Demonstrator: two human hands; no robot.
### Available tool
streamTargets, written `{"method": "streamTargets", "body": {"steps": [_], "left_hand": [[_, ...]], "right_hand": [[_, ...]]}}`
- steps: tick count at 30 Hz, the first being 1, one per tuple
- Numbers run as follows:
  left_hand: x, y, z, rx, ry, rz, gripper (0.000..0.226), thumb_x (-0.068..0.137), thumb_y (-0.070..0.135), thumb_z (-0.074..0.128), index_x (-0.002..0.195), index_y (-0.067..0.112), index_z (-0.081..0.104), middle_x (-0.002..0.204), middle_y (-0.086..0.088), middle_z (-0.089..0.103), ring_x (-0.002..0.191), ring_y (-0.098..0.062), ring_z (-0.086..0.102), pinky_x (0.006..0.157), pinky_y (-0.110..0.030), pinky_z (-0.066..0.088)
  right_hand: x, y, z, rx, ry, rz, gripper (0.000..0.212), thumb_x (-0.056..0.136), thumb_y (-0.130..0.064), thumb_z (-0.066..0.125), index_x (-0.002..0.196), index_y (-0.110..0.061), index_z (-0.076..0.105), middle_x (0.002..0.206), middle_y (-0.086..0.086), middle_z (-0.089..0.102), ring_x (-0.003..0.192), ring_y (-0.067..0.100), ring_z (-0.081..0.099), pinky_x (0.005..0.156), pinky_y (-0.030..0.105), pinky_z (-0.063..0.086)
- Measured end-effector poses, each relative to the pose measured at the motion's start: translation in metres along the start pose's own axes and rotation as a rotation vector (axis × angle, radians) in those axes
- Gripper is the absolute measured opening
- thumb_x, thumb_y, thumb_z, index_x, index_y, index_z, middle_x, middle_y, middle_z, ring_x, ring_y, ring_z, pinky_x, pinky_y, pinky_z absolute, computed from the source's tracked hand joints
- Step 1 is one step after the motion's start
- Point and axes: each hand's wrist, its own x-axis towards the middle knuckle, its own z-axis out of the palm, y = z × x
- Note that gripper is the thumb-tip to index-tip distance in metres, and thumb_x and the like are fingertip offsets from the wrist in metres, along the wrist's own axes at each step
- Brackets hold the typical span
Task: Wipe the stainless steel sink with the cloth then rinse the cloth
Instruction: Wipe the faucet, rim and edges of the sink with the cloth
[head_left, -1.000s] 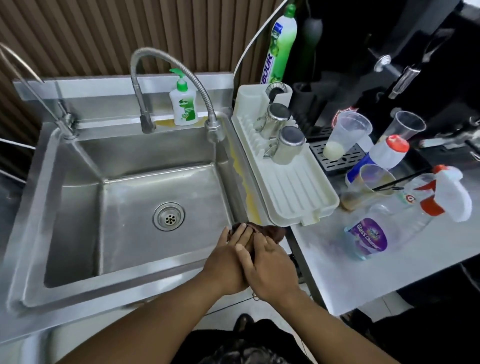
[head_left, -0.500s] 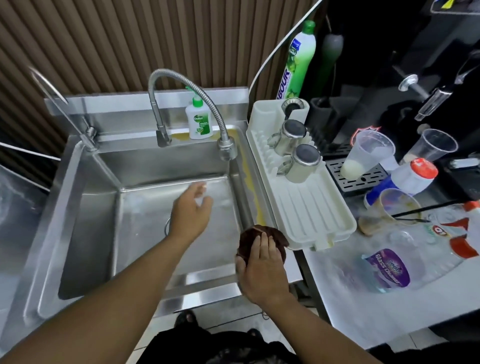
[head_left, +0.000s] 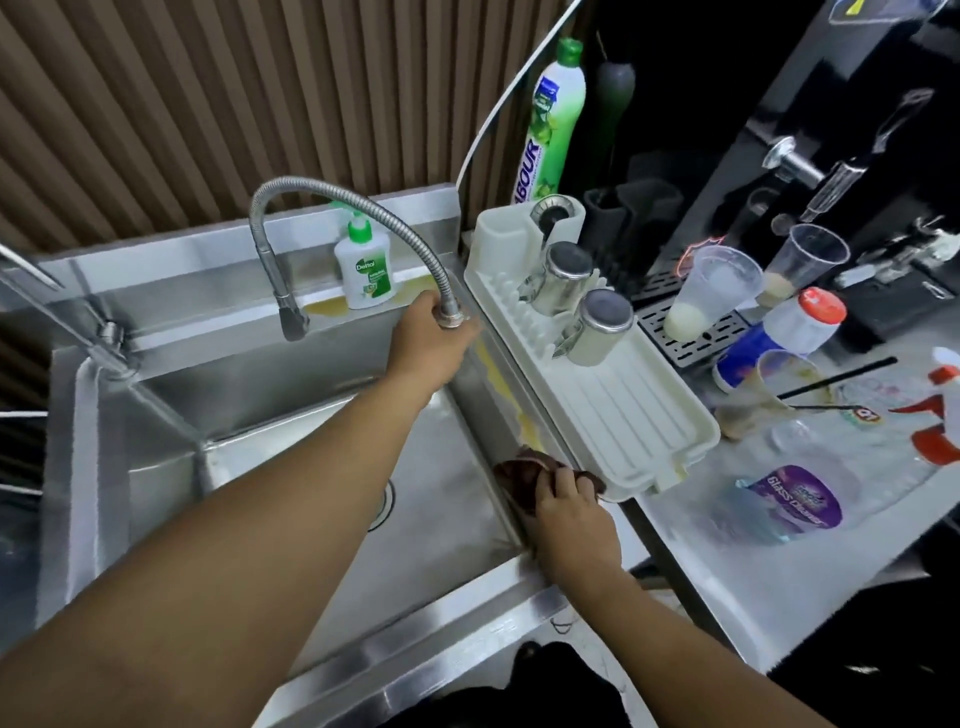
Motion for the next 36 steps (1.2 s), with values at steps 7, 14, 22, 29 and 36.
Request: {"method": "streamTargets", "body": {"steps": [7,14,22,29,36], "left_hand": [[-0.043,-0.034,-0.019,-0.027,0.203,0.038,0.020,0.079,0.024,0.070,0.089,0.019,0.054,0.077,0.002,0.056,0.065,-0.014,0.052,0.059,-0.027,0.043],[-0.087,-0.058,-0.065,-0.085,0.502,0.011,0.022,0.080,0.019,0.077,0.092,0.019,0.059,0.077,0.008,0.064,0.069,-0.001,0.058,0.057,-0.008,0.040],[-0.103,-0.090,-0.112,-0.231,0.928,-0.002,0.048,0.077,0.020,0.085,0.110,0.022,0.051,0.092,0.016,0.058,0.068,0.011,0.059,0.064,-0.008,0.045],[-0.091,-0.094,-0.092,-0.763,0.822,-0.660,0.086,0.062,0.092,0.056,0.097,0.014,0.061,0.093,-0.004,0.062,0.076,-0.019,0.060,0.071,-0.041,0.059],[-0.057,-0.044,-0.070,-0.940,0.450,-0.605,0.089,0.081,0.088,0.034,0.112,0.012,0.068,0.110,-0.007,0.069,0.104,-0.026,0.065,0.094,-0.046,0.051]], "right_hand": [[0.012,-0.007,0.020,-0.093,0.126,0.005,0.049,0.059,-0.003,0.077,0.107,0.007,0.071,0.109,0.027,0.063,0.090,0.040,0.058,0.073,0.044,0.058],[0.070,-0.017,0.010,-0.123,0.051,-0.086,0.052,0.075,-0.006,0.065,0.124,0.009,0.065,0.128,0.030,0.063,0.112,0.046,0.063,0.086,0.052,0.058],[0.108,-0.021,-0.003,-0.116,0.075,-0.143,0.042,0.061,-0.009,0.078,0.100,0.000,0.064,0.141,0.039,0.049,0.106,0.046,0.063,0.077,0.048,0.057],[0.086,-0.013,-0.003,-0.076,0.114,-0.152,0.036,0.072,-0.003,0.070,0.106,-0.009,0.062,0.126,0.019,0.063,0.113,0.040,0.060,0.086,0.050,0.056],[0.048,-0.001,0.010,-0.042,0.184,-0.158,0.061,0.067,-0.002,0.073,0.127,0.000,0.060,0.109,0.015,0.062,0.099,0.036,0.059,0.086,0.046,0.058]]}}
